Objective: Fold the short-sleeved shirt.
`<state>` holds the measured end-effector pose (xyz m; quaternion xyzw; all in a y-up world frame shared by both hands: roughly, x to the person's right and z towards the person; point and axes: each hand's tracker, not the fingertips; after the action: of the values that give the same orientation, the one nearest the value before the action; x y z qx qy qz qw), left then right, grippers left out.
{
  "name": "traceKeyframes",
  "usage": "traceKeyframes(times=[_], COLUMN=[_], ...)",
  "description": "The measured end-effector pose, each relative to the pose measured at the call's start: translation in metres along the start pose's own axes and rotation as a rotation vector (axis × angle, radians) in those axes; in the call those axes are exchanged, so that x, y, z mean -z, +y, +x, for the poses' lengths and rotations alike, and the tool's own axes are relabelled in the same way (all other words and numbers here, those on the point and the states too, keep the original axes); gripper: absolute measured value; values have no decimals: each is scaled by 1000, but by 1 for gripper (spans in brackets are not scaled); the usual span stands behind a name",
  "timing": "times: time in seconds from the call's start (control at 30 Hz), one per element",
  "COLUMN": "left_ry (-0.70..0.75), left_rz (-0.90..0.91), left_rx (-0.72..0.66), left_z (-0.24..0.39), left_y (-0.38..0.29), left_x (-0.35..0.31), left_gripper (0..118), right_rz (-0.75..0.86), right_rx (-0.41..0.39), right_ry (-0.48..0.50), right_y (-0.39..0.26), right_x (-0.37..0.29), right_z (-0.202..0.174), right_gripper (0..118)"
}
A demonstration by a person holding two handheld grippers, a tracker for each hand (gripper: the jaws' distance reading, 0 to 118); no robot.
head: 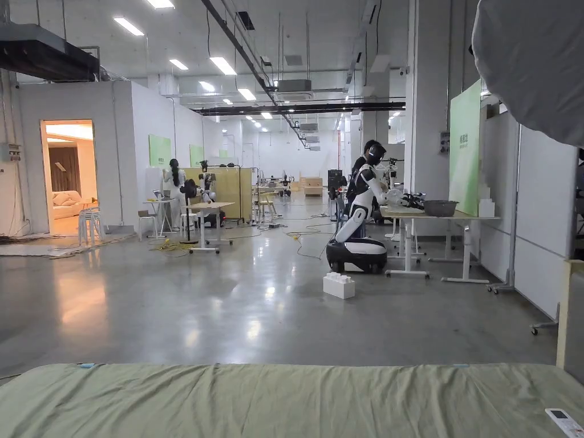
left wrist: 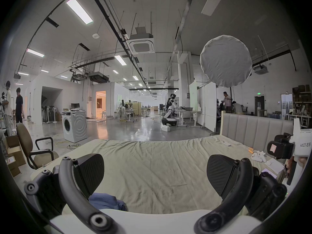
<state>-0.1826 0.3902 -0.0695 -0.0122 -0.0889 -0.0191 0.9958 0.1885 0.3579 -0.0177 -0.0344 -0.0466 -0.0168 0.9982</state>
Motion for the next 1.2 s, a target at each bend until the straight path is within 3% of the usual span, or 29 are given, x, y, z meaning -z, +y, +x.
traceKeyframes(times=[0.6, 0.67, 0.77, 0.87, 1.03, 1.2], left_ry=[0, -4, -12, -17, -22, -29], left_rz=[-45, -51, -57, -57, -62, -78], left_rx=[0, 0, 0, 4, -10, -24], left_z=[0, 0, 1, 2, 2, 3], left_y=[-4, -5, -4, -3, -3, -2], left_x=[3, 3, 4, 4, 4, 5], left_gripper=[118, 118, 118, 118, 118, 118], right_rz=[-42, -42, -75, -116, -189, -211], right_rx=[-61, -42, 85, 129, 146, 152], right_ry=[-46, -21, -40, -41, -73, -193], right_y=[-4, -1, 3, 10, 23, 26], right_x=[8, 7, 6, 5, 3, -1], right_z=[-5, -5, -4, -4, -9, -19], right_gripper=[118, 118, 118, 118, 118, 118])
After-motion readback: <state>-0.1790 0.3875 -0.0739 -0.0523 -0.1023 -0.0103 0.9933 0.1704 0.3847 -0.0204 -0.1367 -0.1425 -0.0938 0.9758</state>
